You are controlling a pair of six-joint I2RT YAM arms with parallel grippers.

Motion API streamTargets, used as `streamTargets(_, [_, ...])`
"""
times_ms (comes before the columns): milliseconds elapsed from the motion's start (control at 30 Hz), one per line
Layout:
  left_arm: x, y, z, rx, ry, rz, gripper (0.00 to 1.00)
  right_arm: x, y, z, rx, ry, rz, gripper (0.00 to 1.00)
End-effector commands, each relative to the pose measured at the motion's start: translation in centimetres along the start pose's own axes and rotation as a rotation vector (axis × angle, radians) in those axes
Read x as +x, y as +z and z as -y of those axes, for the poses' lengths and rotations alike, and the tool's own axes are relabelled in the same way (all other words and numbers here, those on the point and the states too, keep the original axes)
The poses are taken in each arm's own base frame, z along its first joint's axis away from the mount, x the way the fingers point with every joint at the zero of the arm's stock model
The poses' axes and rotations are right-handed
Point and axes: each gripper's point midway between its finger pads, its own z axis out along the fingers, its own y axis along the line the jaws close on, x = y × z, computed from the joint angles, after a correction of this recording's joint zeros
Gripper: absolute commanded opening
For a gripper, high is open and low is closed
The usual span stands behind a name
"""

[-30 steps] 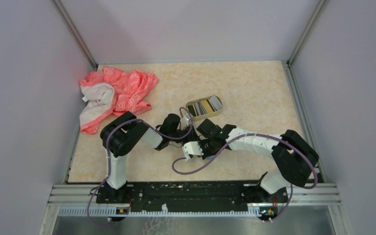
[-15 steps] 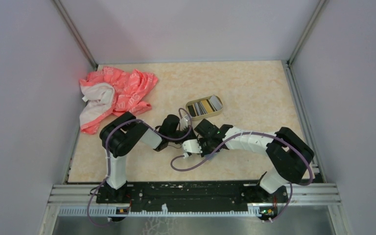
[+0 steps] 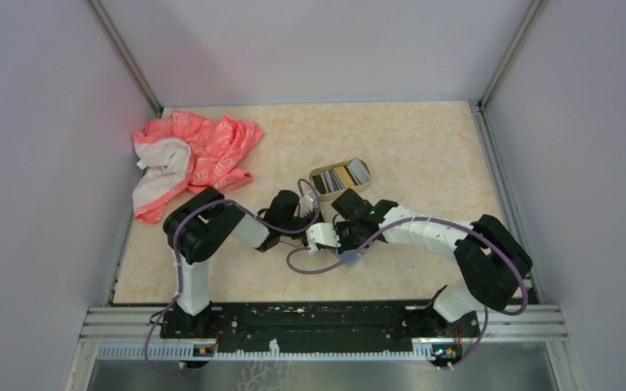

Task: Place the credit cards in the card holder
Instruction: Insert the credit card into the card slot.

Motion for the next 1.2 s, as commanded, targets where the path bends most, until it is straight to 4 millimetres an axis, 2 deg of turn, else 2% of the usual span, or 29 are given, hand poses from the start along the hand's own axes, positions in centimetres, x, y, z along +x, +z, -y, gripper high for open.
streamTargets(0, [0.0,-0.4,1.4,-0.019,0.111,0.007,0.21,-3.9,-4.5,2.0,0.011,0.061,0.262,0.08])
streamTargets(133, [-0.7,-1.6,4.7,0.007,0.228,0.059,0.25,-4.6,-7.4,2.9,0.013,0.133,0.428,0.15])
streamTargets(267, [-0.7,-4.3,5.7,-0.005,0.321,0.153,0.27,-4.0,-9.9,4.4,0.048,0.249,0.552,0.33])
streamTargets(367, [-0.1,-6.8,6.6,0.028,0.397,0.231,0.30,-2.8,-10.2,5.3,0.066,0.355,0.577,0.50])
streamTargets(433, [0.6,-8.5,7.0,0.064,0.426,0.290,0.35,-1.6,-9.5,5.8,0.065,0.413,0.539,0.53])
streamTargets(467, [0.7,-9.5,7.8,0.098,0.441,0.334,0.39,-1.0,-9.0,5.9,0.054,0.444,0.510,0.53])
streamTargets(600, [1.4,-12.1,7.0,0.121,0.416,0.456,0.62,1.9,-6.3,6.3,0.036,0.541,0.352,0.53])
streamTargets(667, [1.8,-12.9,6.5,0.137,0.400,0.490,0.81,3.2,-5.3,6.3,0.040,0.569,0.284,0.53])
streamTargets(700, [2.0,-13.3,6.3,0.145,0.379,0.505,0.94,3.7,-5.1,6.4,0.043,0.580,0.258,0.53])
streamTargets(733, [2.2,-13.6,6.2,0.160,0.349,0.520,0.98,4.1,-4.8,6.4,0.044,0.590,0.239,0.54])
streamTargets(867, [3.4,-13.4,4.9,0.163,0.199,0.480,0.99,4.8,-4.4,6.4,0.044,0.618,0.210,0.57])
streamTargets(1000, [4.9,-11.4,4.3,0.116,0.099,0.356,0.91,5.5,-3.9,6.2,0.030,0.641,0.185,0.57])
streamTargets(1167, [6.2,-9.0,3.4,0.032,0.044,0.355,0.83,6.4,-3.3,5.7,0.002,0.668,0.162,0.57])
